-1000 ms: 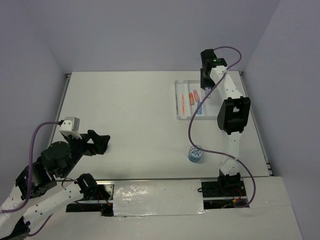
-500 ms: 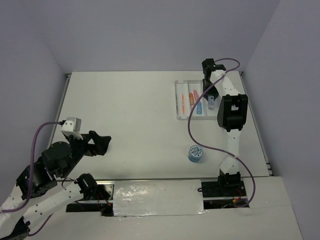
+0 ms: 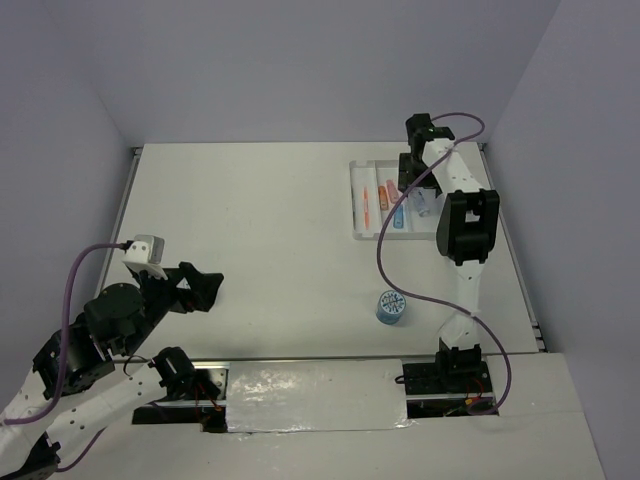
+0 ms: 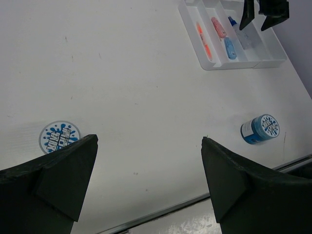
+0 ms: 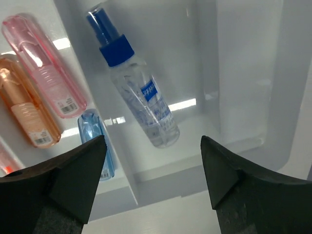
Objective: Sort the stationery into containers
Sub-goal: Place the stationery in the storage box, then pick up the storage box at the center of the board.
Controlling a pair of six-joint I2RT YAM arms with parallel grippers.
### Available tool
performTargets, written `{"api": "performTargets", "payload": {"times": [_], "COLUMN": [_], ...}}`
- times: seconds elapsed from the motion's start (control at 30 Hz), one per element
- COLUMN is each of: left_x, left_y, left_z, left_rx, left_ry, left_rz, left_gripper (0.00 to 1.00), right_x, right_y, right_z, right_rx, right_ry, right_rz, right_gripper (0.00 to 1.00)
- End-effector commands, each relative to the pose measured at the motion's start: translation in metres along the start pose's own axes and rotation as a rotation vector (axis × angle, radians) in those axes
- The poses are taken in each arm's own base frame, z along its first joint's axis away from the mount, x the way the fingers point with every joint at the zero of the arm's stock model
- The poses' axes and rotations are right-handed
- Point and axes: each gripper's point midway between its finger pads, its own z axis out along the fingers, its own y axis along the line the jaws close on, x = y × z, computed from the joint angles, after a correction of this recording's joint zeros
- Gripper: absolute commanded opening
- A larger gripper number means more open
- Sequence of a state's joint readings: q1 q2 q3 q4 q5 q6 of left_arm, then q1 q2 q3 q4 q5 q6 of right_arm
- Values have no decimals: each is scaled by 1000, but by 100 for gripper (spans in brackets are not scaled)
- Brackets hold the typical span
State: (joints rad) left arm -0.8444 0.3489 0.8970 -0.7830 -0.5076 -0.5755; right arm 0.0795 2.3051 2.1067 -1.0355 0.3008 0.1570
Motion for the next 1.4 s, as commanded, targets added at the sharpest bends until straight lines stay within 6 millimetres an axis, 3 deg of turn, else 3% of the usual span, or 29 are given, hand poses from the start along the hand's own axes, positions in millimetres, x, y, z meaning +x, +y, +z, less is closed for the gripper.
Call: {"api": "performTargets", "payload": {"times": [0.0, 0.1, 0.17, 0.2, 0.23, 0.27, 0.3, 0.33, 0.37, 0.4, 0.43, 0.47, 0.5, 0.53, 0.57, 0.67, 0.83, 1.1, 1.37], "left_x": [-9, -9, -10, -10, -11, -12, -14, -14, -15, -14, -14, -14, -13, -12, -10, -7, -6, -6, -6], "left_y": [-9, -8, -7, -5, -4, -3, -2, -1, -1, 0, -1, -1, -2, -4, -5, -7, -8, -7, -8], "left_z": [1, 1, -1, 0, -2, -3, -4, -4, -5, -5, -5, -4, -3, -1, 0, 4, 6, 5, 5], "left_rx": [39, 34, 30, 25, 19, 16, 16, 14, 15, 13, 16, 16, 17, 18, 19, 18, 17, 15, 15], "left_ry": [-34, -34, -39, -40, -48, -51, -61, -64, -68, -68, -67, -63, -60, -49, -42, -21, -11, -17, -15], "left_rz": [0, 0, -7, -7, -14, -18, -27, -27, -32, -30, -28, -25, -25, -14, -11, 4, 11, 4, 6], "left_gripper": [99, 99, 99, 99, 99, 99, 99, 99, 99, 99, 99, 99, 99, 99, 99, 99, 99, 99, 99], "right_x": [-34, -28, -24, 3, 2, 37, 40, 61, 92, 104, 120, 148, 160, 163, 186, 206, 227, 257, 286], "right_y": [-14, -18, -4, 1, 19, 19, 26, 42, 37, 47, 52, 55, 59, 55, 58, 57, 48, 61, 60], "right_z": [-63, -91, -111, -126, -142, -155, -166, -176, -178, -182, -182, -178, -178, -189, -175, -172, -170, -155, -139], "right_rx": [-26, -44, -95, -156, -224, -259, -289, -323, -332, -378, -409, -445, -469, -499, -502, -549, -538, -483, -380], "right_ry": [-168, -194, -261, -266, -348, -361, -430, -444, -445, -464, -458, -439, -439, -493, -464, -486, -452, -358, -273], "right_rz": [74, 103, 97, 94, 89, 91, 94, 75, 70, 57, 49, 56, 56, 94, 69, 55, 21, -39, 20], "right_gripper": [85, 85, 85, 85, 86, 86, 89, 95, 96, 100, 100, 100, 100, 100, 100, 100, 100, 100, 100]}}
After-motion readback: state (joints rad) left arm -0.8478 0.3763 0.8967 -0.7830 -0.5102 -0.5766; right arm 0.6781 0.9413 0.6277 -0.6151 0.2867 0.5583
